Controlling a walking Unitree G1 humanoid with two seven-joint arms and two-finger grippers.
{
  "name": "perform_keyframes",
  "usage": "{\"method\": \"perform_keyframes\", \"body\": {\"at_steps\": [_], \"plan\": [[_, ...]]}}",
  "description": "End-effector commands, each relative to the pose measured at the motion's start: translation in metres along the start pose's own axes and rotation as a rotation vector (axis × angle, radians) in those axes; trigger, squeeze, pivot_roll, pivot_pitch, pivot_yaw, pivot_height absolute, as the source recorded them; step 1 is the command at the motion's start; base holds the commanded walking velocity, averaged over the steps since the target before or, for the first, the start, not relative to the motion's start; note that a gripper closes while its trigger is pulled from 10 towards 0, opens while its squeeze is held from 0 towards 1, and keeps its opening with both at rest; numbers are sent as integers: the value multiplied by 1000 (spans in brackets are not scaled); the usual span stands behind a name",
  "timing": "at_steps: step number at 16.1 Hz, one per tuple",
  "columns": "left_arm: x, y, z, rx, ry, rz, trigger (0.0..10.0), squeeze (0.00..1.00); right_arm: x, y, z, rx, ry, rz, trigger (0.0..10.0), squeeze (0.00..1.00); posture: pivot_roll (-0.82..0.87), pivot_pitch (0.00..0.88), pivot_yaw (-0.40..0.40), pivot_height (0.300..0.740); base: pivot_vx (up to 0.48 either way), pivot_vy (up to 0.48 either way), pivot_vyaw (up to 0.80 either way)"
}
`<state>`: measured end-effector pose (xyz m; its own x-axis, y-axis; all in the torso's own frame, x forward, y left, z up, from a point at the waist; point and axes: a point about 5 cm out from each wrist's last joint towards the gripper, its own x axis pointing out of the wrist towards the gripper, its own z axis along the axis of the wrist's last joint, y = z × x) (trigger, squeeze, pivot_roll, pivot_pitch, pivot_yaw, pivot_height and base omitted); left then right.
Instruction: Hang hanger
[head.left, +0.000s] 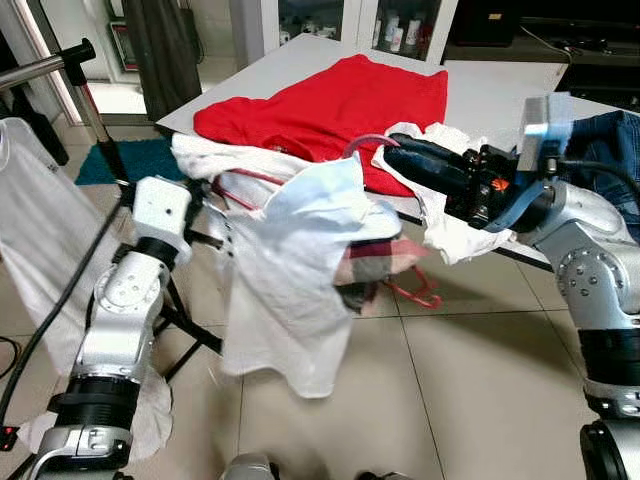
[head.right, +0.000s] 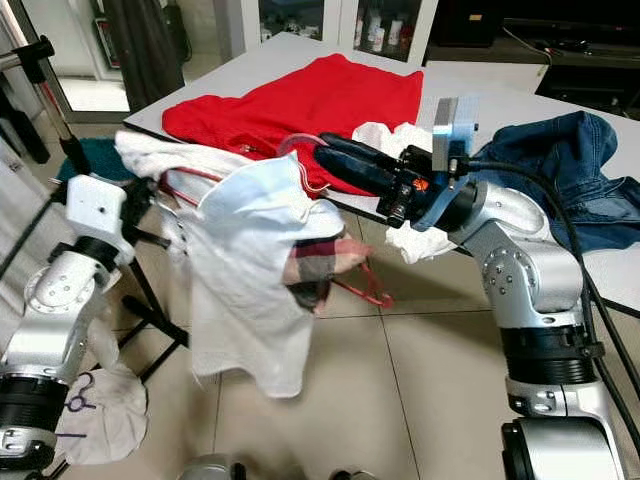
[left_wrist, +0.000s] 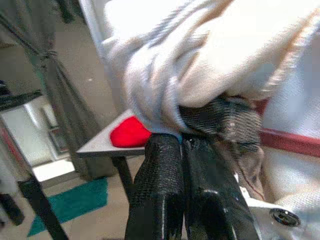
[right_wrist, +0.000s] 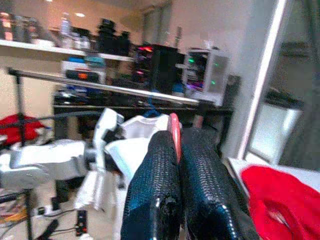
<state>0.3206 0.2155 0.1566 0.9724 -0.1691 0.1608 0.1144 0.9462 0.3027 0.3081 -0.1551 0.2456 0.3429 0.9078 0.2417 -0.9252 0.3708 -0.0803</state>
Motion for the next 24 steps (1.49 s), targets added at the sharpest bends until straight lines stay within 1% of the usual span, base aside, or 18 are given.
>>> {"method": "perform_keyframes", "body": {"at_steps": [1, 2, 3, 4, 5, 6, 7, 9, 10, 11, 13, 15, 16, 17, 18, 21, 22, 24], "plan": [[6, 4, 16, 12, -67, 20, 8392, 0, 1, -5, 8, -35, -20, -30, 0, 133, 82, 0, 5, 740, 0, 0, 0], [6, 3, 16, 6, -65, 19, 10000, 0, 1, -6, 9, -39, -21, -36, 0, 133, 82, 0, 5, 740, 0, 0, 0], [6, -3, 16, -23, -78, 3, 10000, 0, 3, -6, 9, -44, -22, -38, 0, 133, 82, 0, 5, 740, 0, 0, 0], [5, -12, 19, -57, -105, -31, 10000, 0, 5, -5, 9, -45, -25, -36, 0, 137, 82, 0, 5, 740, 0, 0, 0], [4, -18, 20, -99, -124, -37, 10000, 1000, 7, -3, 9, -46, -27, -32, 0, 133, 83, 0, 4, 740, 0, 0, 0], [3, -23, 20, -128, -134, -58, 10000, 1000, 8, -3, 8, -46, -27, -30, 0, 133, 84, 0, 1, 740, 0, 0, 0], [3, -27, 20, -136, -136, -69, 10000, 1000, 9, -2, 8, -47, -28, -29, 0, 133, 83, 0, 0, 740, 0, 0, 0], [4, -28, 18, -138, -125, -53, 10000, 1000, 12, 0, 8, -46, -33, -22, 0, 133, 80, 0, -1, 740, 0, 0, 0], [4, -30, 17, -138, -115, -57, 10000, 63, 14, 2, 9, -47, -35, -14, 0, 133, 79, 0, -2, 740, 0, 0, 0], [4, -31, 17, -139, -113, -59, 10000, 0, 15, 3, 9, -46, -35, -10, 0, 133, 79, 0, -2, 740, 0, 0, 0], [6, -33, 19, -149, -122, -51, 10000, 0, 16, 6, 8, -39, -34, 2, 0, 133, 76, 0, -5, 740, 0, 0, 0], [7, -37, 27, -207, -177, -45, 10000, 0, 15, 4, 2, -35, -4, -28, 0, 133, 72, 0, -9, 740, 0, 0, 0], [5, -50, 33, -254, -219, -107, 10000, 1000, 16, 0, -4, -30, 21, -83, 0, 133, 72, 0, -9, 740, 0, 0, 0], [2, -62, 32, -267, -217, -155, 10000, 1000, 17, -3, -6, -29, 32, -116, 0, 137, 72, 0, -9, 740, 0, 0, 0], [2, -66, 31, -271, -211, -164, 10000, 1000, 17, -4, -7, -28, 34, -122, 0, 137, 72, 0, -9, 740, 0, 0, 0], [1, -68, 25, -268, -176, -135, 10000, 1000, 14, -7, -10, -28, 52, -154, 0, 137, 64, 0, -4, 740, 0, 0, 0], [1, -68, 25, -279, -173, -125, 10000, 0, 14, -7, -11, -30, 55, -165, 0, 133, 65, 0, -3, 740, 0, 0, 0], [-1, -69, 25, -288, -173, -116, 10000, 0, 15, -8, -12, -32, 56, -172, 0, 137, 67, 0, -3, 740, 0, 0, 0]]}}
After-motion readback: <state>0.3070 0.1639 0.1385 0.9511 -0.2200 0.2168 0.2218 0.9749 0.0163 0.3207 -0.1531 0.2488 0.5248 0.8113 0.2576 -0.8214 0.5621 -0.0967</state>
